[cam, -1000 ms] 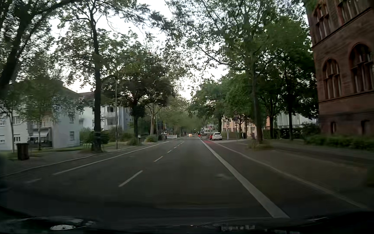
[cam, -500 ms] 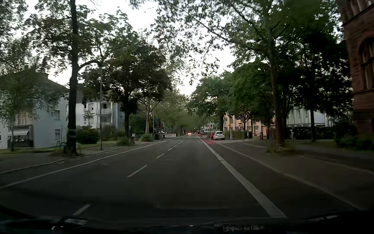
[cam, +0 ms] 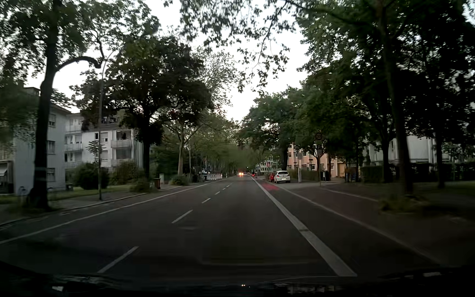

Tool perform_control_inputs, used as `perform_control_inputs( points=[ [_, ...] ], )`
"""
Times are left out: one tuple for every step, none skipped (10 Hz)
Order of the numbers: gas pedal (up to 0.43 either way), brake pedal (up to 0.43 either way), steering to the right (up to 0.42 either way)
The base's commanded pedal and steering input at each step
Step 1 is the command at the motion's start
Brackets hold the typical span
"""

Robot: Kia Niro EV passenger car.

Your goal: Follow the waypoints while adhering to traffic rules and regulations

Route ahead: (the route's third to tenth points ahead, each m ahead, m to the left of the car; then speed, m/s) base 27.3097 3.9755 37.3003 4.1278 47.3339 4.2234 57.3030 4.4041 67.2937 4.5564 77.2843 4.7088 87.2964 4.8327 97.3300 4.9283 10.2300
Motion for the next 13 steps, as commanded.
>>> perform_control_inputs(
  points=[
    [0.067, 0.0, -0.002],
    [0.067, 0.0, -0.002],
    [0.067, 0.0, -0.003],
    [0.079, 0.0, -0.003],
    [0.079, 0.0, -0.003],
    [0.079, 0.0, -0.003],
    [0.079, 0.0, -0.003],
    [0.079, 0.0, -0.003],
    [0.079, 0.0, -0.003],
    [0.079, 0.0, -0.004],
    [0.079, 0.0, -0.004],
    [0.079, 0.0, -0.004],
    [0.079, 0.0, -0.004]
  ],
)
